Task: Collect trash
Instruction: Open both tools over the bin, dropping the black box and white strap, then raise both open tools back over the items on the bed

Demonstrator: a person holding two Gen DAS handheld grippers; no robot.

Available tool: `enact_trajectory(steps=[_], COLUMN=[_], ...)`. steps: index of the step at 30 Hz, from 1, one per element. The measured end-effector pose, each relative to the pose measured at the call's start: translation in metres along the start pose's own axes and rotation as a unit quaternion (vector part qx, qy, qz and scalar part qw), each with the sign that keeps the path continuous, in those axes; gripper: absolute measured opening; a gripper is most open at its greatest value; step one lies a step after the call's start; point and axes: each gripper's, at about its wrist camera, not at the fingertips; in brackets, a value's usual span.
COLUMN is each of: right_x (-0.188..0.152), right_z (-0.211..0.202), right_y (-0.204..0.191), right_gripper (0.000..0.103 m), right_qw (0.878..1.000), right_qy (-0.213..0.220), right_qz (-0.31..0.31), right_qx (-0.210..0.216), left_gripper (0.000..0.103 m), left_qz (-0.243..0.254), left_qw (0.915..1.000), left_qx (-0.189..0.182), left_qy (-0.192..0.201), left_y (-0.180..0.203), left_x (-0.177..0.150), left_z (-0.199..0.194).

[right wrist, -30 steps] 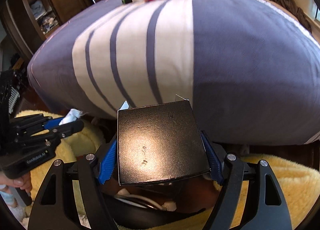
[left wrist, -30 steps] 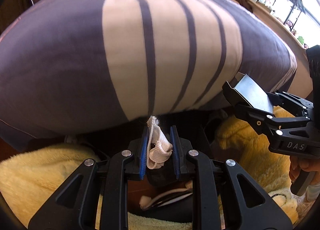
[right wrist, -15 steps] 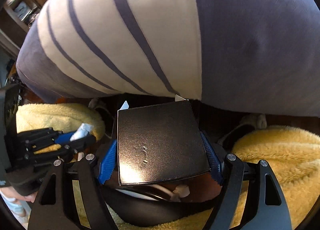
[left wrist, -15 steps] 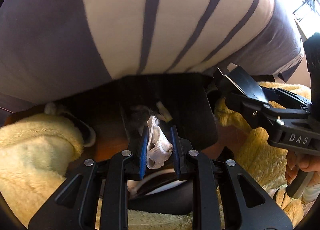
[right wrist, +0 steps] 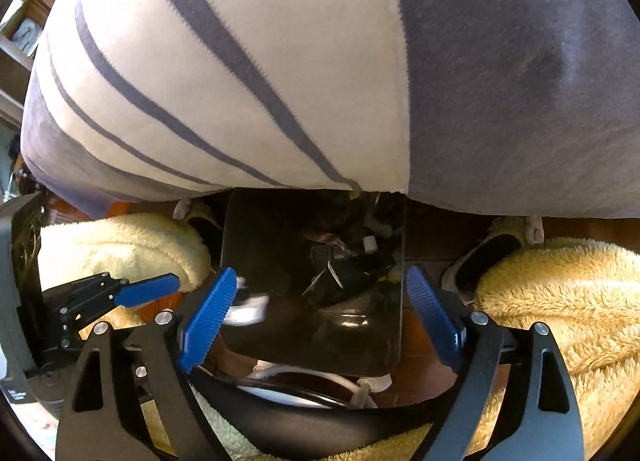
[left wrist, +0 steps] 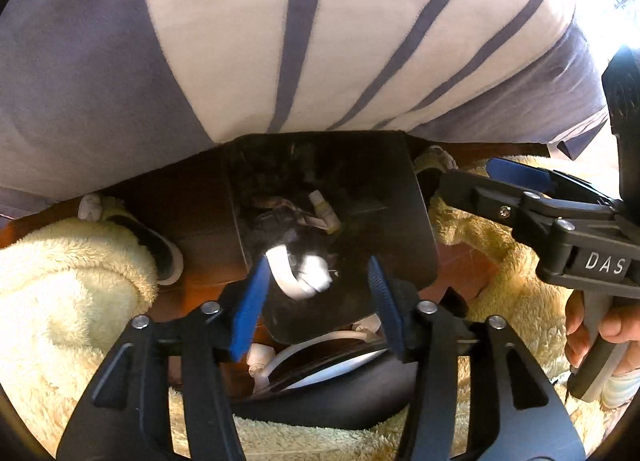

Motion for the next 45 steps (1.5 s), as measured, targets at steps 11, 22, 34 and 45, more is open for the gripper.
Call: enact_trajectory(steps=[11,22,34,45], right_x=[0.007,0.033,0.097,0.182], right_z=[-0.055,-0.138,-0.165,-0.131], right_y=[0.0,-0.013,-0.019,-0.031], right_gripper=[0.097,0.099,0.099,0.099], right_qw=[0.996,0.98,0.968,0.974], right_qy=[0.081,0.186,0.228,0.209], right_qz=[-0.016,-0.049,-0.061,-0.063], right_qx=[-0.044,-0.06,-0.08,-0.058], left_gripper=[0.095,0.095,0.095,0.095], left_qz=[0.011,0.024,0.02,0.015], left_qw=[0.9962,0.9768,0.9674,0.9697], left_qx=[0.032,0.059,0.085,0.1], left_qy=[0.081,0.205,0.238,0.223], left_y=[0.003,0.011,-0.006,-0.026], left_x=[0.011,0.027,0.084,0.146], left_z=[-0.064,-0.161,-0.188,-0.174])
Point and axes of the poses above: each gripper's, at about its wrist camera, not at the fingertips, and z roughly the way its jaws point, y to its right, x to its top, and after that the axes turned 2 degrees about -z, right-handed
